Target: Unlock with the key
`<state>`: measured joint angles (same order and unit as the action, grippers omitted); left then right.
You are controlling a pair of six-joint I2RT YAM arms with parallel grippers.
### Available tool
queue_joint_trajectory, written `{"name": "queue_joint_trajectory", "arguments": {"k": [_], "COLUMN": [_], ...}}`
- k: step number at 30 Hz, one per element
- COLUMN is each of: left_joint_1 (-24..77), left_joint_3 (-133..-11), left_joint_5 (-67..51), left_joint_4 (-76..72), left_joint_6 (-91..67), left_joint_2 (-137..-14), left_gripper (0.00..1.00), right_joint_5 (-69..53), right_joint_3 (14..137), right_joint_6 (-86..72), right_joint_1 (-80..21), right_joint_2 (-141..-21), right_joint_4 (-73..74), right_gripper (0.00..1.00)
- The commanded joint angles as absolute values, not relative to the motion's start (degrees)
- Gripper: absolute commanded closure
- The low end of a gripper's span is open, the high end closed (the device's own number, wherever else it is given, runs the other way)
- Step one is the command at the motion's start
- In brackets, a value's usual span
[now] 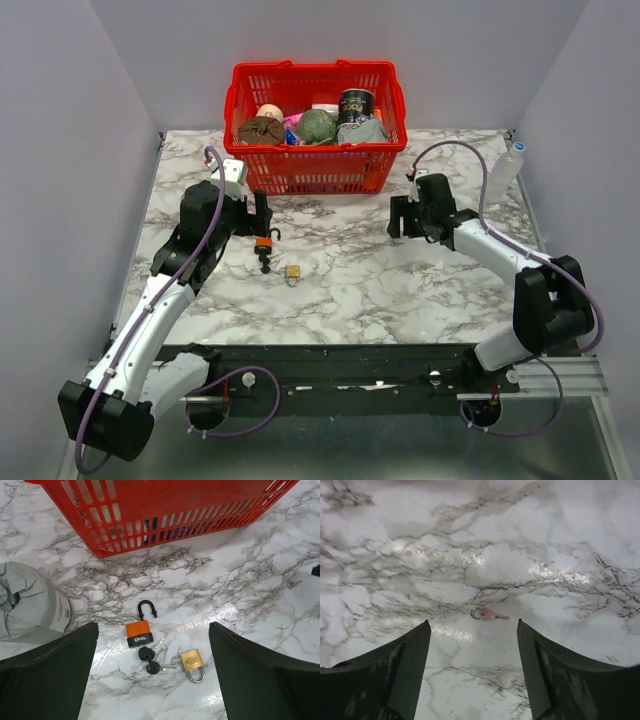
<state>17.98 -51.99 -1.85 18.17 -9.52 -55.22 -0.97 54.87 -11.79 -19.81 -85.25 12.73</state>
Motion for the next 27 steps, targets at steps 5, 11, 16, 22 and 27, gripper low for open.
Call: {"name": "queue_joint_trajectory", "arguments": {"k": [5, 11, 16, 22, 27], "left_joint_1": [17.8, 17.8, 17.8, 17.8, 17.8], "left_joint_3": [-51.8, -51.7, -51.5, -51.4, -51.5], "left_joint_5": [-2.6, -4.5, -4.0, -4.2, -3.3], "left_joint_4": [16.3, 16.2, 16.3, 16.4, 16.5], "left_joint_6": [-11.1, -11.3, -10.9, -10.9, -10.6], "left_joint_2": [-55.0, -55.3, -55.1, -55.2, -55.2], "left_gripper": [0.01, 0.01, 0.01, 0.01, 0.01], "right_joint_5": [3.8, 5.1, 12.4, 14.7, 15.1], "right_joint_3": [57.1, 61.4, 65.5, 66.4, 67.5], "right_joint_6": [-5.0, -4.0, -5.5, -6.7, -6.6], "right_joint_1": [-21.7, -24.3, -26.8, -27.8, -28.4], "right_joint_2": [-92.1, -97.6, -102.2, -103.6, -105.1], "right_joint_4": [17.5, 19.0, 22.0, 23.9, 25.0], "right_gripper": [0.35, 0.42, 0.47, 0.51, 0.54]}}
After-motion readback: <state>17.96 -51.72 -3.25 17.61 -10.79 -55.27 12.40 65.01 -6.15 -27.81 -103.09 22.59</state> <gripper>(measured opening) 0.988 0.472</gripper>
